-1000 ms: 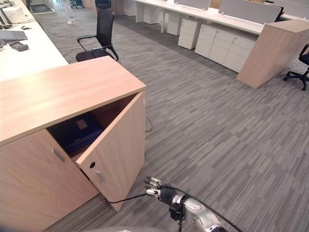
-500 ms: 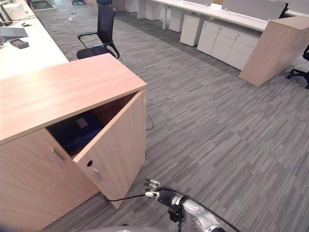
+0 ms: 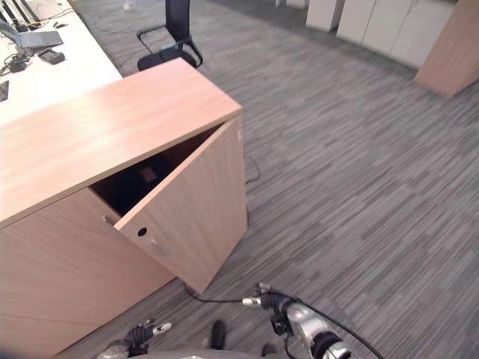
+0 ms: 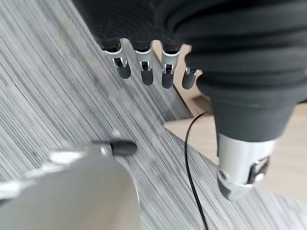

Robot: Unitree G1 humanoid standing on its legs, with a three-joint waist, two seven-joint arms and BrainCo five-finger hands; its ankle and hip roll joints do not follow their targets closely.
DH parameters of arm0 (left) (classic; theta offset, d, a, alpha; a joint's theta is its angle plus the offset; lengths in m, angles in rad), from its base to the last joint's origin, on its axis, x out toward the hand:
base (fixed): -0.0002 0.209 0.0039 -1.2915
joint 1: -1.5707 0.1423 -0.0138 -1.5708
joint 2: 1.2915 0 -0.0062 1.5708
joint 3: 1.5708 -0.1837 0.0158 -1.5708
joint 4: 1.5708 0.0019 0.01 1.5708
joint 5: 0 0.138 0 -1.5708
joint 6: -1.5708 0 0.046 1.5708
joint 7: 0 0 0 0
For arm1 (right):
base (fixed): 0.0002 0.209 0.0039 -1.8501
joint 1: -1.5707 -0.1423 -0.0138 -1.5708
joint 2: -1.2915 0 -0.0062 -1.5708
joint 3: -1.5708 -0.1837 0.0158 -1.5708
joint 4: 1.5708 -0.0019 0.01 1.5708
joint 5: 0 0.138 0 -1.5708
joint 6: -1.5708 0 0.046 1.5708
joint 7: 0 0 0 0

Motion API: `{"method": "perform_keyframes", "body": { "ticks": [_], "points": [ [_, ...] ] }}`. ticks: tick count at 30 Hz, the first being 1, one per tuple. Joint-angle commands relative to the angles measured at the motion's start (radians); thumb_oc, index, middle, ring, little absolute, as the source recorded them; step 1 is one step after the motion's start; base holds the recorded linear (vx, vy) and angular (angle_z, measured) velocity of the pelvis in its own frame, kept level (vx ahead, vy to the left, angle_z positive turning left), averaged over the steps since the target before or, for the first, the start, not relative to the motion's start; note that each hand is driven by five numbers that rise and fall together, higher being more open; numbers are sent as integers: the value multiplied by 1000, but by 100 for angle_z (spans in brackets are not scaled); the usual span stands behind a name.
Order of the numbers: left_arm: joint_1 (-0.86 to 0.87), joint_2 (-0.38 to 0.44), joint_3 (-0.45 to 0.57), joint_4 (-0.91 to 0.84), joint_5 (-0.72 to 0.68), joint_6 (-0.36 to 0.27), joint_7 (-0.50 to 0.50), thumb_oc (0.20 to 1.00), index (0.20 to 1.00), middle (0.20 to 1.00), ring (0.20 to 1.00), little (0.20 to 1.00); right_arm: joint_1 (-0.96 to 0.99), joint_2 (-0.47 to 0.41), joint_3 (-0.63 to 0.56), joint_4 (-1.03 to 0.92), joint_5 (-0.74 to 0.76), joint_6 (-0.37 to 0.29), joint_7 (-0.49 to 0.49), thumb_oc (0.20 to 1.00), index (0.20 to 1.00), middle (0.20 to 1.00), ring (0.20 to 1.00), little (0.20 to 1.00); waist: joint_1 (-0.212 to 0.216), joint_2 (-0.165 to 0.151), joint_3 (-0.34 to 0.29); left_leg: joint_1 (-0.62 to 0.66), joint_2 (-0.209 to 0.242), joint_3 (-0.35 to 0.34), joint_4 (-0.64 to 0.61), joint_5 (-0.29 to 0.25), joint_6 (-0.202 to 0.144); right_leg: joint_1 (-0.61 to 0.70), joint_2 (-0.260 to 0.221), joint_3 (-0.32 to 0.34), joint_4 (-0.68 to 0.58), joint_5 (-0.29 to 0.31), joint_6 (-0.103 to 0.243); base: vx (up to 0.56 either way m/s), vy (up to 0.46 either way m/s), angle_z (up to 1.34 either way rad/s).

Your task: Put the empty folder in the office cabinet

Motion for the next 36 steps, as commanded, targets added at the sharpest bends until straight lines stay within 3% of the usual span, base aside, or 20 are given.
{"method": "perform_keyframes", "body": {
  "ticks": [1, 7, 12, 13, 17, 20, 24, 26, 36],
  "points": [
    [-76, 29, 8, 67, -57, -35, 38, 1000, 1000, 1000, 1000, 1000, -34, 125, 53, 1, -82, -39, -34, 1000, 1000, 1000, 1000, 1000, 27, -72, 11, -2, -59, 6, 1, -68, 20, -88, -44, -52, 44, 27, 33, -86, 59, 12],
    [-143, 33, -57, 37, -102, -51, 76, 1000, 1000, 1000, 1000, 1000, -151, 237, 163, 91, -171, -31, -75, 1000, 1000, 1000, 1000, 1000, 50, -63, 56, -74, -67, -17, 1, -37, 20, -161, -52, -59, 79, 35, 30, -103, 11, 12],
    [-151, 32, -89, 15, -120, -53, 84, 1000, 1000, 1000, 1000, 1000, -183, 284, 210, 177, -258, -15, -83, 1000, 1000, 1000, 1000, 1000, 68, -36, 69, -98, -80, -25, 1, -27, 23, -196, -61, -56, 104, 34, 31, -55, 24, 6],
    [-156, 31, -105, 4, -133, -58, 86, 1000, 1000, 1000, 1000, 1000, -197, 286, 214, 217, -287, -5, -85, 1000, 1000, 1000, 1000, 1000, 77, -8, 82, -113, -89, -25, 1, -21, 25, -223, -67, -48, 120, 36, 33, -79, 83, 0],
    [-165, 22, -126, -13, -151, -61, 83, 1000, 1000, 1000, 1000, 1000, -211, 278, 202, 271, -332, 7, -95, 1000, 1000, 1000, 1000, 1000, 89, 35, 92, -136, -99, -21, 1, -13, 26, -260, -78, -33, 148, 31, 35, -56, 90, -5],
    [-164, 2, -154, -44, -167, -60, 77, 1000, 1000, 1000, 1000, 1000, -211, 227, 138, 352, -380, 26, -118, 1000, 1000, 1000, 1000, 1000, 90, 91, 112, -152, -119, -27, 1, -4, 32, -297, -97, -20, 194, 17, 38, -45, 120, -2],
    [-163, -6, -166, -65, -169, -57, 69, 1000, 1000, 1000, 1000, 1000, -210, 162, 71, 413, -408, 44, -130, 1000, 1000, 1000, 1000, 1000, 85, 119, 114, -159, -128, -35, 1, 0, 29, -309, -109, -21, 207, 11, 42, -17, 70, 5],
    [-146, -2, -164, -113, -173, -59, 48, 1000, 1000, 1000, 1000, 1000, -216, 39, -29, 432, -386, 44, -147, 1000, 1000, 1000, 1000, 1000, 77, 144, 127, -184, -142, -34, 1, 1, 30, -345, -127, -13, 225, 9, 47, -34, 74, 7],
    [-80, 27, -128, -245, -183, -53, 0, 1000, 1000, 1000, 1000, 1000, -228, -201, -164, 444, -384, 52, -164, 1000, 1000, 1000, 1000, 1000, 61, 163, 185, -241, -145, 32, 1, 2, 43, -440, -133, 57, 252, 13, 49, -15, 27, -13]
  ]
}}
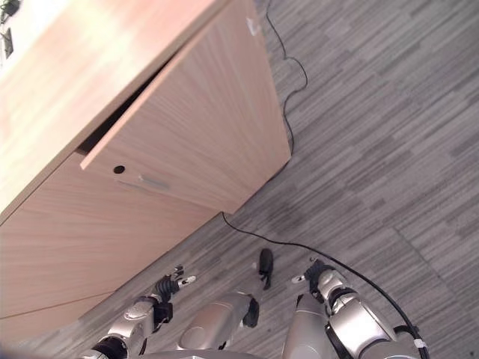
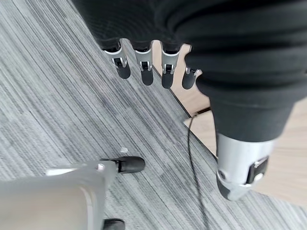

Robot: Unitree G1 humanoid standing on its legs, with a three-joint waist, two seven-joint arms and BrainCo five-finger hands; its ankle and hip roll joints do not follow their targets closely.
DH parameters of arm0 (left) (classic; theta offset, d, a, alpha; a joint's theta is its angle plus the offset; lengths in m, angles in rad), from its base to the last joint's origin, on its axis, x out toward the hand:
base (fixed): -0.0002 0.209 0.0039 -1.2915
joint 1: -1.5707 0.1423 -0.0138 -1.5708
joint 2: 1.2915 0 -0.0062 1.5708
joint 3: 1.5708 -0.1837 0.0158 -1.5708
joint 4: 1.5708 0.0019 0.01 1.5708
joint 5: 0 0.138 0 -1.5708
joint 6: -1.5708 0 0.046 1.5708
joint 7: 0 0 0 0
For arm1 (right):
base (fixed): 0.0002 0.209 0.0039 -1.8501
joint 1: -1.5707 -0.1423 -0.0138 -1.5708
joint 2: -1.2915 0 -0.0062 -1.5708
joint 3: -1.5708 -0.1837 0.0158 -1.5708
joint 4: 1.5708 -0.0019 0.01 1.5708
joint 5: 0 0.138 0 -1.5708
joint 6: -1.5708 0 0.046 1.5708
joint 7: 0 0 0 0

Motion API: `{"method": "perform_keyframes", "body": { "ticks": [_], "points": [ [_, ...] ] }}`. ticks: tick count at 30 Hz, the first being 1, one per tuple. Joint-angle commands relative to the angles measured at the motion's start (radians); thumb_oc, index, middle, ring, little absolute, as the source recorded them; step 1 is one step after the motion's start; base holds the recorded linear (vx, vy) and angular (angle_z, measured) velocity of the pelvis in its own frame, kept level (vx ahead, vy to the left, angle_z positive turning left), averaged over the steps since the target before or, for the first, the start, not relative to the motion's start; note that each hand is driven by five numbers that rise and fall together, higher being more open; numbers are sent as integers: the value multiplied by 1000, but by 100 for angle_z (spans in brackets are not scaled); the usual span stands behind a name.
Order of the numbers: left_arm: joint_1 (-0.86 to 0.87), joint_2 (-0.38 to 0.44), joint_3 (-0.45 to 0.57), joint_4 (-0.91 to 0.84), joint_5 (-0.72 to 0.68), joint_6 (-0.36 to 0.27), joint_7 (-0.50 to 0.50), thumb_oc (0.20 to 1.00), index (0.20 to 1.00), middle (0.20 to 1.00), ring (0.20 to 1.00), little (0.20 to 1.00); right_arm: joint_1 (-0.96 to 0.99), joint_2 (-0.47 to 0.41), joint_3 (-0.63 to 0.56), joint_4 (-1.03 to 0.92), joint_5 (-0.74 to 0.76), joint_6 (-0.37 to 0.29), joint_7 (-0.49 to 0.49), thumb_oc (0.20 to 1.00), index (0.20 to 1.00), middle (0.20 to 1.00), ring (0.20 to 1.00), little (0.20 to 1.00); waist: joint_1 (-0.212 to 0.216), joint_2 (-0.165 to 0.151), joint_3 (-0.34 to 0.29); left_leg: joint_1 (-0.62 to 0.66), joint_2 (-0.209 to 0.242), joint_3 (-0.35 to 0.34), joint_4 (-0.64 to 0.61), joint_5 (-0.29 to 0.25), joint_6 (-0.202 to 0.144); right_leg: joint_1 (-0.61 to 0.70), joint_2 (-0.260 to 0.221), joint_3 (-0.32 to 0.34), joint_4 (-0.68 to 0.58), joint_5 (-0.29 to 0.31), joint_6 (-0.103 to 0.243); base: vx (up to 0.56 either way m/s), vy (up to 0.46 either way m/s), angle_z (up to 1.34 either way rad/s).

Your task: Put the empty folder in the office cabinet

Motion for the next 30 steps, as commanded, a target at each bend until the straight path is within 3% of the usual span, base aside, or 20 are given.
{"method": "perform_keyframes", "body": {
  "ticks": [1, 9, 14, 19, 21, 27, 30],
  "points": [
    [-18, 11, 21, 35, -17, -14, -8, 1000, 1000, 1000, 1000, 1000, -60, 9, 0, 49, -4, -4, -5, 1000, 1000, 1000, 1000, 1000, -14, -9, 34, -6, -92, 7, -6, -83, 35, 50, -67, 13, -265, 201, 39, -16, -30, -11],
    [-20, 18, 45, 44, -15, -11, -10, 1000, 1000, 1000, 1000, 1000, -56, -113, -68, 46, 49, -14, -18, 1000, 1000, 1000, 1000, 1000, -37, -14, 64, -46, -92, 37, -6, -78, 35, -5, -59, 45, -261, 210, 41, -20, -18, -11],
    [-47, 18, 54, 44, -23, -10, -11, 1000, 1000, 1000, 1000, 1000, -57, -220, -177, 67, 171, -28, -34, 1000, 1000, 1000, 1000, 1000, -54, -2, 95, -78, -98, 61, -2, -73, 37, -53, -61, 74, -236, 207, 42, -24, 10, -15],
    [-57, 23, 86, 90, -20, -8, -16, 1000, 1000, 1000, 1000, 1000, -1, -354, -300, 85, 262, -42, -43, 1000, 1000, 1000, 1000, 1000, -92, -25, 80, -79, -100, 81, -6, -85, 33, -60, -57, 96, -248, 219, 46, 10, -5, -16],
    [-60, 27, 91, 101, -18, -7, -18, 1000, 1000, 1000, 1000, 1000, 8, -364, -310, 89, 268, -41, -39, 1000, 1000, 1000, 1000, 1000, -97, -30, 77, -77, -99, 83, -6, -88, 33, -57, -55, 99, -254, 222, 47, 11, -32, -8],
    [-89, 68, 147, 138, -18, -6, -28, 1000, 1000, 1000, 1000, 1000, 158, -434, -465, 124, 355, -47, -19, 1000, 1000, 1000, 1000, 1000, -145, -96, 52, -68, -81, 87, -6, -101, 28, -39, -36, 102, -280, 237, 46, -1, -77, -17],
    [-93, 75, 154, 144, -14, -6, -30, 1000, 1000, 1000, 1000, 1000, 192, -438, -495, 132, 370, -49, -18, 1000, 1000, 1000, 1000, 1000, -152, -104, 49, -63, -80, 83, -6, -101, 28, -36, -32, 102, -276, 232, 44, 2, -32, -3]
  ]
}}
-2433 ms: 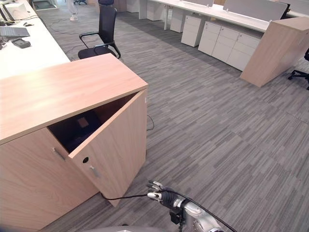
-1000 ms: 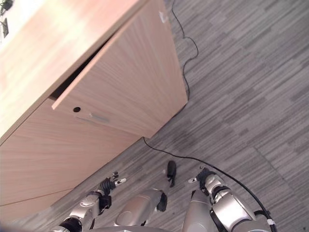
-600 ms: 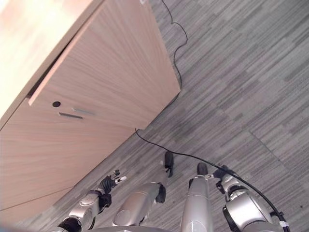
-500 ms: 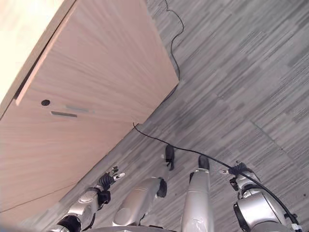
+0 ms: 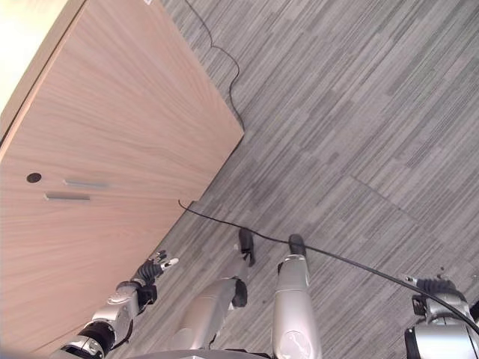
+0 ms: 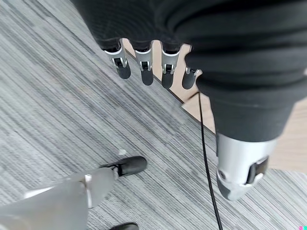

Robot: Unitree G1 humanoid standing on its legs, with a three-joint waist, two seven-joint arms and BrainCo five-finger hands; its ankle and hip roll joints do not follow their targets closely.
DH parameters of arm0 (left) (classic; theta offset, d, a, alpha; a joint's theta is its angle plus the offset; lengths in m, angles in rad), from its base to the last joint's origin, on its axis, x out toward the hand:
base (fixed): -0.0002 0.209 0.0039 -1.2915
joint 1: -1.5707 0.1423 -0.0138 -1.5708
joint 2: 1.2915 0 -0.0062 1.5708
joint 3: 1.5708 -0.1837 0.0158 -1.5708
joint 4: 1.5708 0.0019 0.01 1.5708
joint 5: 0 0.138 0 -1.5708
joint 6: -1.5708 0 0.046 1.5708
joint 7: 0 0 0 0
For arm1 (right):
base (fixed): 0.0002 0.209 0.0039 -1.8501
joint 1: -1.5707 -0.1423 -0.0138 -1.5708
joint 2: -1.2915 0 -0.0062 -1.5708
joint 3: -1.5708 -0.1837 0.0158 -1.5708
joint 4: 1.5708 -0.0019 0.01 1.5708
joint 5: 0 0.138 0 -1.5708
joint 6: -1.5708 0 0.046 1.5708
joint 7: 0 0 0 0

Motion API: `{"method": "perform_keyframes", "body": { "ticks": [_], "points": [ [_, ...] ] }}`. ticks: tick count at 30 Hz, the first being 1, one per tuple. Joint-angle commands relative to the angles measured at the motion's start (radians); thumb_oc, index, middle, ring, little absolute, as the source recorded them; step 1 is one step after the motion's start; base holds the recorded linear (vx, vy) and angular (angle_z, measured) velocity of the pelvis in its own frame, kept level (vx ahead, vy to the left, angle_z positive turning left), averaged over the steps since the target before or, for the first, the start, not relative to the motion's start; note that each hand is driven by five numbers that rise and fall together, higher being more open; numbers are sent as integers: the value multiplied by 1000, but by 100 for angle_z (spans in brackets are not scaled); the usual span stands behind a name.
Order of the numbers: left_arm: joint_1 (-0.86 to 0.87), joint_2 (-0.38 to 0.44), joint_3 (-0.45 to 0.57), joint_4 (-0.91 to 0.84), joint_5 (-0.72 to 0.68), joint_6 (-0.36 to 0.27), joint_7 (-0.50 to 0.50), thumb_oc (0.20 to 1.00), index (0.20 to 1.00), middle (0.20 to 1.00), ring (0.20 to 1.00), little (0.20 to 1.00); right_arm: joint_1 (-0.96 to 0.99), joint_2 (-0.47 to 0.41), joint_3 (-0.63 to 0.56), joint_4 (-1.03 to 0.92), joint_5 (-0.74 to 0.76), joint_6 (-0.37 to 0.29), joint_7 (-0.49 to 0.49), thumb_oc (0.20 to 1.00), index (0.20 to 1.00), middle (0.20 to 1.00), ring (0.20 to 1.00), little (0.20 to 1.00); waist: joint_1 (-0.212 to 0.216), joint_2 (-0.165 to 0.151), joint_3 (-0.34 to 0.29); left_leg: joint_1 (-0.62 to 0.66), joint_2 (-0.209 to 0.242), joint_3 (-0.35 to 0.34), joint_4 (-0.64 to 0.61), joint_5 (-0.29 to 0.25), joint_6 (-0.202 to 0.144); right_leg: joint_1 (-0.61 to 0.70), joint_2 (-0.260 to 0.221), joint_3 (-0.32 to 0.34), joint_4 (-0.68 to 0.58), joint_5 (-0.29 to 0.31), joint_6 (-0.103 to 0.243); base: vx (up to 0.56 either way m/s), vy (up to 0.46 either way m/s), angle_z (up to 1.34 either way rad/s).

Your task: Put the empty folder in the office cabinet

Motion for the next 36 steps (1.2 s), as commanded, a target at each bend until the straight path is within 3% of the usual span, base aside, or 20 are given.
{"method": "perform_keyframes", "body": {
  "ticks": [1, 5, 7, 10, 15, 19, 26, 32, 36],
  "points": [
    [-14, -13, 29, 77, -13, -11, 1, 1000, 1000, 1000, 1000, 1000, 11, -44, 40, 62, 54, -5, -3, 1000, 1000, 1000, 1000, 1000, -2, -16, -23, -7, -98, -41, -3, -105, 19, 104, -76, -30, -336, 209, 33, 3, -43, -1],
    [-24, 5, 49, 104, 3, -11, 1, 1000, 1000, 1000, 1000, 1000, 81, -34, -14, 90, 87, -4, 7, 1000, 1000, 1000, 1000, 1000, -12, -36, -26, 1, -97, -48, -3, -108, 18, 110, -69, -30, -324, 203, 28, -6, -54, 3],
    [-26, 4, 51, 119, 11, -9, 1, 1000, 1000, 1000, 1000, 1000, 54, 19, 32, 83, 81, 0, 19, 1000, 1000, 1000, 1000, 1000, -10, -40, -17, 4, -98, -47, -3, -109, 20, 106, -64, -26, -316, 203, 27, -28, -35, 2],
    [-51, -6, 34, 151, 29, -6, 4, 1000, 1000, 1000, 1000, 1000, -50, 160, 193, 33, 54, 5, 61, 1000, 1000, 1000, 1000, 1000, 7, -40, -8, -4, -93, -40, -3, -101, 23, 96, -54, -25, -317, 210, 22, -36, -36, -10],
    [-66, -18, 15, 181, 49, 0, 6, 1000, 1000, 1000, 1000, 1000, -106, 233, 267, -1, 35, 5, 63, 1000, 1000, 1000, 1000, 1000, 16, -37, -20, 5, -88, -47, -3, -99, 21, 107, -48, -30, -311, 202, 15, 14, -34, 5],
    [-65, -28, 13, 199, 64, 1, 15, 1000, 1000, 1000, 1000, 1000, -119, 262, 279, -13, 6, 9, 44, 1000, 1000, 1000, 1000, 1000, 26, -39, -53, 24, -78, -52, -3, -101, 17, 134, -41, -43, -318, 198, 8, 46, -19, 9],
    [-42, -36, 23, 261, 105, 18, 12, 1000, 1000, 1000, 1000, 1000, -54, 302, 267, 10, -51, 28, 54, 1000, 1000, 1000, 1000, 1000, 25, -82, -122, 104, -60, -66, -3, -120, 16, 243, -30, -82, -364, 190, 3, 89, -32, 9],
    [-28, -55, 12, 285, 138, 33, -6, 1000, 1000, 1000, 1000, 1000, 0, 378, 279, 39, -95, 51, 84, 1000, 1000, 1000, 1000, 1000, 19, -109, -174, 170, -53, -82, -3, -137, 16, 333, -21, -110, -397, 182, 5, 71, -16, 11],
    [0, -66, 4, 284, 174, 46, -18, 1000, 1000, 1000, 1000, 1000, 35, 465, 362, 58, -230, 82, 126, 1000, 1000, 1000, 1000, 1000, 20, -119, -216, 228, -45, -93, -3, -152, 18, 402, -16, -129, -412, 167, 4, 74, 2, 7]
  ]
}}
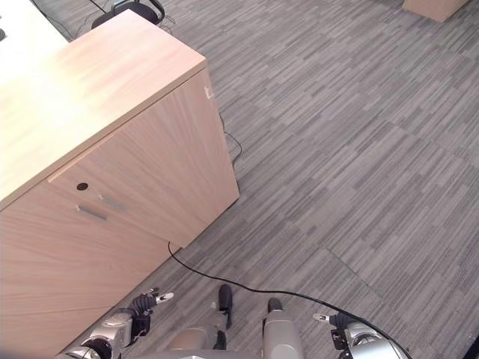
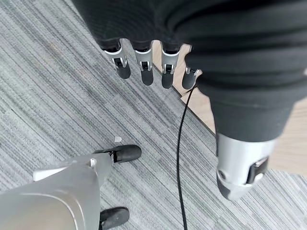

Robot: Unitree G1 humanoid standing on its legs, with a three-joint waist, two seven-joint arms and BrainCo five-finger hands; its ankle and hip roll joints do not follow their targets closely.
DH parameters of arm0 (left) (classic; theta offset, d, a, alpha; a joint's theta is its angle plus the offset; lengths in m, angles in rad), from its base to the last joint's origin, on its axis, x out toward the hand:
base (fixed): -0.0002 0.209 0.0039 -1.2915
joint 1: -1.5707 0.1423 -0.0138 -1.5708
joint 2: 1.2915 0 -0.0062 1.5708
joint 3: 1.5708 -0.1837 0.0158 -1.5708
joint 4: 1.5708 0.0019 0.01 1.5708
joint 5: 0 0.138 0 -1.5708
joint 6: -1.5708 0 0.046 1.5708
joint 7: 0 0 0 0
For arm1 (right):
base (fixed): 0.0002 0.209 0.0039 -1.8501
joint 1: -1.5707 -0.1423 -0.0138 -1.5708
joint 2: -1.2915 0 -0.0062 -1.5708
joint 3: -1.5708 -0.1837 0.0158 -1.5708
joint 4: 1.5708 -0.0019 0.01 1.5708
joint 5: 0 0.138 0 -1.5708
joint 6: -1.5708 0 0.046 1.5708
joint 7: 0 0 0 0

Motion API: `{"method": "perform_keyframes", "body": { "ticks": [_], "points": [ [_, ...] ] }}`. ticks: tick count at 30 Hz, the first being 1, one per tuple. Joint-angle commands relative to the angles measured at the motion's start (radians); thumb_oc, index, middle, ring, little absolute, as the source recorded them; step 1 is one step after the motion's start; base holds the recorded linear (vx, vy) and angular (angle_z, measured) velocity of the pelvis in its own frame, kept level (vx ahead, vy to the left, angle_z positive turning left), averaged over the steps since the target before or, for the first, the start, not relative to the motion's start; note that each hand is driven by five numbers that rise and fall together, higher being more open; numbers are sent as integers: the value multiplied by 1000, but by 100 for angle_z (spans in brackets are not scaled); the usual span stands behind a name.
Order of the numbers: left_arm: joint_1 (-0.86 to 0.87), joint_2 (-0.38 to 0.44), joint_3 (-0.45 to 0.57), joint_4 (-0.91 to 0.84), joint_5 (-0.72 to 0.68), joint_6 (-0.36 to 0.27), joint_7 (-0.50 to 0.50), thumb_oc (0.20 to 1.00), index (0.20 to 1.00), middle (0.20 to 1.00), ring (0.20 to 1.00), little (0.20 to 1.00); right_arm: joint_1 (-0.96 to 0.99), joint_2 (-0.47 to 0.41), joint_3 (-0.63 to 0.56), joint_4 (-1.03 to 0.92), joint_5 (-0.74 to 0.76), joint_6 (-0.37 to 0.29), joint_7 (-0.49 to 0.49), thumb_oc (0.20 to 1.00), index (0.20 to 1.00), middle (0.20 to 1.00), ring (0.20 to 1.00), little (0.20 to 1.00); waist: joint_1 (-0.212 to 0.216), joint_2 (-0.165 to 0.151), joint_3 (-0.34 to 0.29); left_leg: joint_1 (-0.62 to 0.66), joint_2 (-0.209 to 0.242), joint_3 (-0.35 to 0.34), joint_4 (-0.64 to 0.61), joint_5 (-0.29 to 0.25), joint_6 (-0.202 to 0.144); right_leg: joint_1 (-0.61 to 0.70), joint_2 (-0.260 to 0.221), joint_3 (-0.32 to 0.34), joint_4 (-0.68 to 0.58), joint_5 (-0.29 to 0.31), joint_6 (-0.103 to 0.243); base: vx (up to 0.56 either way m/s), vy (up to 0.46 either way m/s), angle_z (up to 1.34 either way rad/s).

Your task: Put the empty folder in the office cabinet

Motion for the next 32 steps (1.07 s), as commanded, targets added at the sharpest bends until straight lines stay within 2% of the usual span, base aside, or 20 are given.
{"method": "perform_keyframes", "body": {
  "ticks": [1, 6, 12, 19, 22, 26, 32],
  "points": [
    [-18, -22, 16, 44, 44, 2, -10, 1000, 1000, 1000, 1000, 1000, -6, 33, 65, 39, -124, 25, 42, 1000, 1000, 1000, 1000, 1000, -6, -7, 2, 48, -77, -6, 0, -105, 30, 118, -27, -29, -266, 158, 41, 114, 3, 13],
    [1, -29, 19, 54, 62, 7, -14, 1000, 1000, 1000, 1000, 1000, 7, 59, 81, 12, -141, 17, 34, 1000, 1000, 1000, 1000, 1000, -6, -19, -31, 89, -74, -15, 0, -118, 32, 161, -24, -42, -272, 146, 41, 77, -4, 7],
    [37, -29, 67, 58, 63, -8, 30, 1000, 1000, 1000, 1000, 1000, 36, 76, 26, -44, -73, -15, -38, 1000, 1000, 1000, 1000, 1000, -6, -45, -68, 132, -67, -20, 0, -135, 30, 209, -17, -54, -285, 136, 40, 61, -5, 3],
    [98, -39, 151, 56, -21, -42, 54, 1000, 1000, 1000, 1000, 1000, 112, 129, -35, -53, 30, -47, -65, 1000, 1000, 1000, 1000, 1000, 3, -98, -98, 160, -60, -44, 0, -147, 27, 251, -9, -84, -298, 124, 37, 45, -25, 11],
    [103, -41, 163, 66, -27, -46, 62, 1000, 1000, 1000, 1000, 1000, 124, 144, -43, -43, 47, -50, -68, 1000, 1000, 1000, 1000, 1000, 6, -107, -103, 164, -59, -49, 0, -149, 26, 258, -8, -91, -302, 123, 37, 15, -13, 19],
    [130, -60, 299, 53, -316, -19, -42, 1000, 1000, 1000, 1000, 1000, 165, 174, -63, -37, 88, -49, -44, 1000, 1000, 1000, 1000, 1000, 12, -131, -121, 175, -57, -66, 0, -158, 23, 277, -5, -114, -309, 116, 35, 29, 1, 10],
    [118, -70, 336, 80, -377, -12, -75, 1000, 1000, 1000, 1000, 1000, 183, 178, -66, -36, 92, -51, -28, 1000, 1000, 1000, 1000, 1000, 10, -146, -134, 182, -56, -72, 0, -166, 22, 287, -3, -121, -313, 115, 34, 14, -2, 7]
  ]
}}
